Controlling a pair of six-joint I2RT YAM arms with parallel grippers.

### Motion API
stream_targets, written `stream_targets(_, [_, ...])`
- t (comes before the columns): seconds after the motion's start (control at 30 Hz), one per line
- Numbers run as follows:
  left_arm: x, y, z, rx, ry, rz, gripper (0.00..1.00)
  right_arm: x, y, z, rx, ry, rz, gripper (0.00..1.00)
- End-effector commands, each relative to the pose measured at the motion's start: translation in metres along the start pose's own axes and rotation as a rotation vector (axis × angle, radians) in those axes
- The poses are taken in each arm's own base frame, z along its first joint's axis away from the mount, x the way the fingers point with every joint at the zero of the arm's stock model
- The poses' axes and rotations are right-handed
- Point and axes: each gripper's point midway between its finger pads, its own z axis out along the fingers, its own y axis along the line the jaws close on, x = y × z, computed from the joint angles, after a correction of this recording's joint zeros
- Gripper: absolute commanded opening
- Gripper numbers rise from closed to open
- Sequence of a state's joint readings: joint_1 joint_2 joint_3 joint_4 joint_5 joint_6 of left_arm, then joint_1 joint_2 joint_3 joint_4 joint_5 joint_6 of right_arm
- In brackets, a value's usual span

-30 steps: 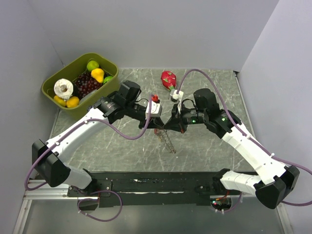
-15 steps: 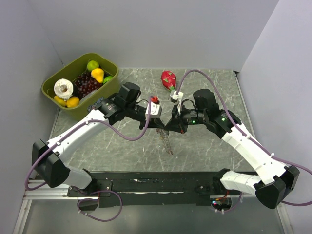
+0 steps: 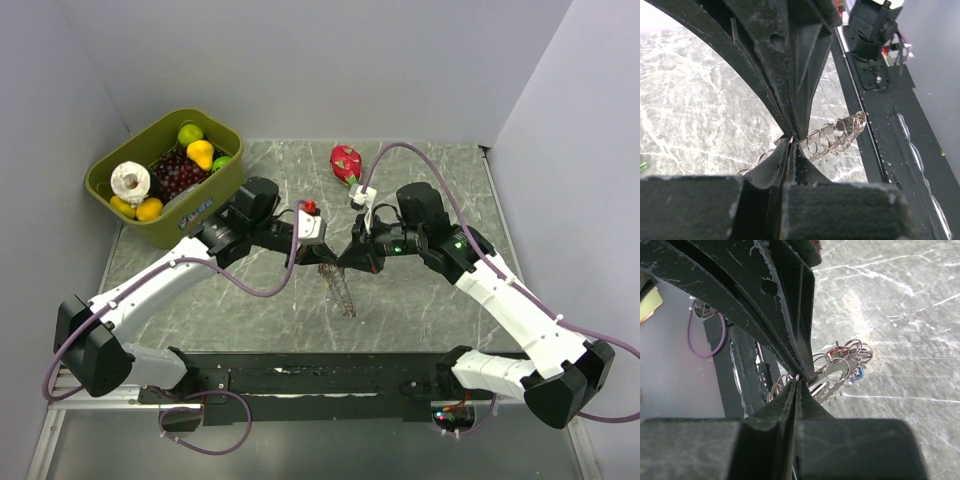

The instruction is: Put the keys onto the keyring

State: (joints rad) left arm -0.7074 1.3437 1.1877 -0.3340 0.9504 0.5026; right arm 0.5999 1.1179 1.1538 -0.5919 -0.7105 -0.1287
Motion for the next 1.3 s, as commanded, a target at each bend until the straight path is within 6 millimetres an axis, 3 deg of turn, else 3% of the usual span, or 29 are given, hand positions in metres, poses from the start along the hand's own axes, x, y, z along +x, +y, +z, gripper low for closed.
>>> stream_targets(0.0, [-0.022, 0.002, -0.003, -0.038, -0.076, 0.059, 0.01, -0.053, 0.008, -0.017, 0.035, -0.173, -0.12, 0.22])
stream_targets(0.1, [-0.026, 0.002, -0.005, -0.058, -0.098, 0.067, 0.01, -0.063, 0.008, -0.027, 0.072, -0.232, -0.141, 0.42])
stream_targets(0.2, [-0.027, 0.003, -0.007, -0.07, -0.108, 0.07, 0.01, -0.066, 0.011, -0.034, 0.084, -0.272, -0.148, 0.55])
stream_targets(0.3, [-0.031, 0.004, -0.009, -0.088, -0.13, 0.081, 0.01, -0.068, 0.011, -0.038, 0.093, -0.289, -0.156, 0.59])
stream_targets(0.4, [-0.031, 0.003, -0.012, -0.11, -0.148, 0.063, 0.01, -0.068, 0.01, -0.042, 0.11, -0.297, -0.155, 0.61])
stream_targets(0.6, [-0.06, 0.005, -0.029, -0.213, -0.307, 0.145, 0.01, -0.071, 0.009, -0.048, 0.104, -0.334, -0.122, 0.6])
stream_targets(0.63, [-0.053, 0.004, -0.03, -0.22, -0.314, 0.136, 0.01, -0.072, 0.009, -0.05, 0.102, -0.34, -0.116, 0.59])
stream_targets(0.67, [-0.063, 0.004, -0.034, -0.236, -0.358, 0.177, 0.01, -0.074, 0.008, -0.05, 0.101, -0.348, -0.083, 0.59])
stream_targets(0.8, [-0.071, -0.004, -0.041, -0.242, -0.439, 0.198, 0.01, -0.079, 0.01, -0.048, 0.072, -0.344, -0.042, 0.55])
stream_targets(1.03, [-0.07, -0.011, -0.039, -0.208, -0.487, 0.168, 0.01, -0.085, 0.018, -0.044, 0.011, -0.344, -0.001, 0.51])
stream_targets(1.27, [-0.072, -0.008, -0.04, -0.215, -0.478, 0.17, 0.01, -0.079, 0.009, -0.035, 0.032, -0.309, 0.046, 0.46])
